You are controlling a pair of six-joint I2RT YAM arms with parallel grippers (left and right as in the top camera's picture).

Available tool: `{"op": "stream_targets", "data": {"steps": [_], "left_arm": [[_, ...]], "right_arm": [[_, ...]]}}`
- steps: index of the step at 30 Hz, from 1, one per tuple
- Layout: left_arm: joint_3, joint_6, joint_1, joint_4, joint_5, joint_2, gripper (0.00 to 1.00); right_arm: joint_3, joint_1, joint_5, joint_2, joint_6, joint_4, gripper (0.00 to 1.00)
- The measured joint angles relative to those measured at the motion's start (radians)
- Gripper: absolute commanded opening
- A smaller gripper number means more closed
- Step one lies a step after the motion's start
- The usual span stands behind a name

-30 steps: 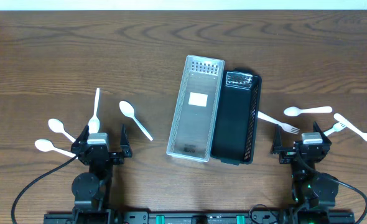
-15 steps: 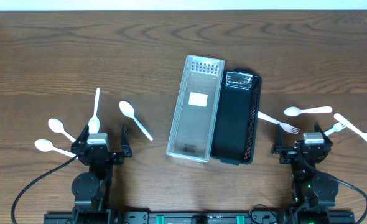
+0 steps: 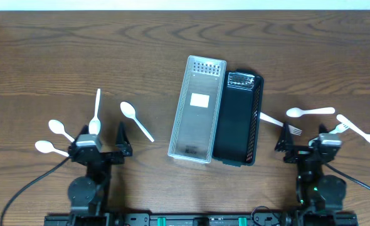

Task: Pack container

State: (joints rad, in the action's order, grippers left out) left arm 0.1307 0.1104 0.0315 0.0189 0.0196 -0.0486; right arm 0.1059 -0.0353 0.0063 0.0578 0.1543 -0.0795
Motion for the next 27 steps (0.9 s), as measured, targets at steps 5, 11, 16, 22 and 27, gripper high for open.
{"op": "stream_targets", "data": {"steps": [5, 11, 16, 22, 27], "left_arm": [[0.238, -0.037, 0.0, -0.013, -0.001, -0.179, 0.98], [0.529, -0.059, 0.0, 0.166, 0.0, -0.525, 0.98], [0.848, -0.063, 0.0, 0.539, 0.008, -0.852, 0.98], [1.166, -0.061, 0.0, 0.811, 0.062, -1.162, 0.98], [1.222, -0.055, 0.0, 0.796, 0.151, -1.267, 0.98]], "right_arm": [[0.191, 0.0, 0.021, 0.179, 0.001, -0.021, 0.99], [0.469, 0.0, -0.007, 0.557, -0.026, -0.203, 0.99], [0.789, 0.0, -0.045, 0.902, -0.062, -0.539, 0.99], [1.02, 0.0, -0.089, 1.168, -0.079, -0.709, 0.27], [1.04, 0.0, -0.1, 1.264, -0.072, -0.709, 0.01]]}}
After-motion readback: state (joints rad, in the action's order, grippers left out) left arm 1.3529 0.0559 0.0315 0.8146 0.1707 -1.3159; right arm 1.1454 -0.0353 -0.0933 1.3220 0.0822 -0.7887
